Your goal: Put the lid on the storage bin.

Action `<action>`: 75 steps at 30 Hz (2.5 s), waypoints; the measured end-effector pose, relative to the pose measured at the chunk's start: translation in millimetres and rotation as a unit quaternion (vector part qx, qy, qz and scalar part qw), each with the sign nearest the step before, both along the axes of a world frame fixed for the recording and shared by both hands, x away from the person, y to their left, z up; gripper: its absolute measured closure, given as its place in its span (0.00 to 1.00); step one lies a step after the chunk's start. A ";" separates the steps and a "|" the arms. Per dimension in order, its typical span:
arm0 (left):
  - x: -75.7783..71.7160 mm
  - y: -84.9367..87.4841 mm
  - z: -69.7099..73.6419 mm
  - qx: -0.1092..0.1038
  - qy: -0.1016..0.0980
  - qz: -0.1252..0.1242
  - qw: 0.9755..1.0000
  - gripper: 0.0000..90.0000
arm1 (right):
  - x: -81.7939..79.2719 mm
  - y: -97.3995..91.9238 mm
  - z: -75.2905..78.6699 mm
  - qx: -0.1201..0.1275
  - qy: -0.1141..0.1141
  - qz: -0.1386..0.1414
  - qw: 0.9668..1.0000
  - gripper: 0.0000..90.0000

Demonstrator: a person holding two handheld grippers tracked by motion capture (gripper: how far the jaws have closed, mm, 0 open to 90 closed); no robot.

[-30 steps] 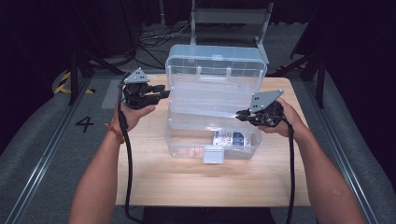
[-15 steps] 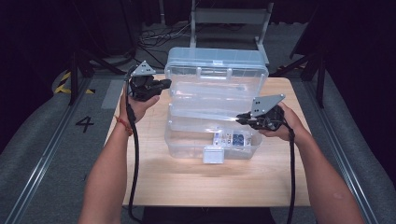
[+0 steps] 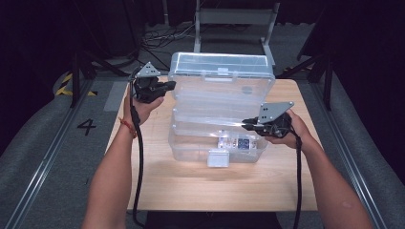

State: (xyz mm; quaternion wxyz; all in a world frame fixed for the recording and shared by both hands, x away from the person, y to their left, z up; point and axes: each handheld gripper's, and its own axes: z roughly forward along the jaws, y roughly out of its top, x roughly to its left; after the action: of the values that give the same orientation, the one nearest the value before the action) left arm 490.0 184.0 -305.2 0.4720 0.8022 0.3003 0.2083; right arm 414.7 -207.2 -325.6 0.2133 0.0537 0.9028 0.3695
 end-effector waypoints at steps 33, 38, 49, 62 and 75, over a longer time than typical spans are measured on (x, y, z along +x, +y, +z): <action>-39.6 5.1 -16.5 0.014 -0.027 -0.028 0.999 1.00 | -30.0 -61.0 -0.6 0.085 0.019 -0.057 0.995 0.91; -44.0 4.9 -18.1 0.021 -0.028 -0.030 0.999 1.00 | -36.5 -67.2 -3.1 0.091 0.020 -0.060 0.994 0.91; -56.3 4.9 -22.1 0.026 -0.026 -0.040 0.999 1.00 | -52.7 -77.4 -14.6 0.079 0.031 -0.066 0.994 0.91; -70.2 5.0 -29.8 0.029 -0.020 -0.053 0.998 1.00 | -59.7 -94.7 -30.3 0.076 0.050 -0.084 0.992 0.91; -80.0 10.6 -34.7 0.048 -0.015 -0.063 0.997 1.00 | -63.3 -100.6 -44.8 0.080 0.062 -0.100 0.990 0.90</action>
State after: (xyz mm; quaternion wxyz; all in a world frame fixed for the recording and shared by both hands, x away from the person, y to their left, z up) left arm 410.0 194.5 -339.8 0.4492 0.8383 0.2320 0.2042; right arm 351.4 -307.8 -370.4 0.1881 0.1838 0.8718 0.4134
